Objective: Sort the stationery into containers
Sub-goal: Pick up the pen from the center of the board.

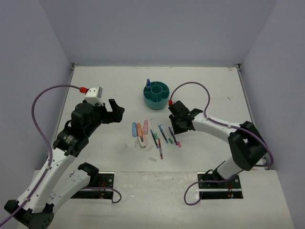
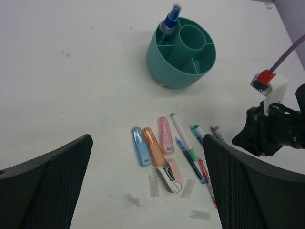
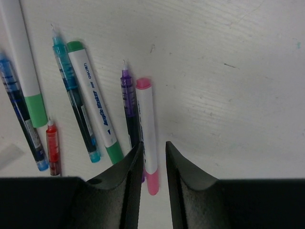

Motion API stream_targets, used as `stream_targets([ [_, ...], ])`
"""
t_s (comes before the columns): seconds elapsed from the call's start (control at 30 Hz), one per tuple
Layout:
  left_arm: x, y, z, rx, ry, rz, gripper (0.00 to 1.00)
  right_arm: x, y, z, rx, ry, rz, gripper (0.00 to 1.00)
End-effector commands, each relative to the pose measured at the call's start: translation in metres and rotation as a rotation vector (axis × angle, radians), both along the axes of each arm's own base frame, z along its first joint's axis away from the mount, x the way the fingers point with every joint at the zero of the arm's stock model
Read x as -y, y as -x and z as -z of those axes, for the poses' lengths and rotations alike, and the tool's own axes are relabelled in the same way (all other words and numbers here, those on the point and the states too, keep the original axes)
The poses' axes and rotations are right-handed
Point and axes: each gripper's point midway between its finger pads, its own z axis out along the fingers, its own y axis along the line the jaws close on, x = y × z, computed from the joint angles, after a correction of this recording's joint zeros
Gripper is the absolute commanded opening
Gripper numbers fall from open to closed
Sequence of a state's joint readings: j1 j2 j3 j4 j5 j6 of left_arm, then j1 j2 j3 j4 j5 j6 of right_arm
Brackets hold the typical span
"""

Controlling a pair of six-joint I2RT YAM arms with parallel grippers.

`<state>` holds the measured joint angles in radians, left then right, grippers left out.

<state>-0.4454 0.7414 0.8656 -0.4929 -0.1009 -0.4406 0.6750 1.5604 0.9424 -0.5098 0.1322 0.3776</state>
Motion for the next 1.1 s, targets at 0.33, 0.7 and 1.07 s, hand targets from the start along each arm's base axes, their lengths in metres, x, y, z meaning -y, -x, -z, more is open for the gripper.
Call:
stream_targets([
  [0.33,-0.006,0.008,0.050,-0.088,-0.103,0.031,1.00,-0.030,0.001,-0.002,-0.012,0.019,-0.084,0.26],
  [0.7,-0.005,0.010,0.046,-0.061,-0.085,0.035,1.00,-0.031,0.001,0.005,-0.037,0.052,-0.090,0.24],
  [1.07,-0.004,0.009,0.050,-0.075,-0.090,0.038,1.00,-0.030,0.004,0.016,-0.073,0.072,-0.102,0.23],
])
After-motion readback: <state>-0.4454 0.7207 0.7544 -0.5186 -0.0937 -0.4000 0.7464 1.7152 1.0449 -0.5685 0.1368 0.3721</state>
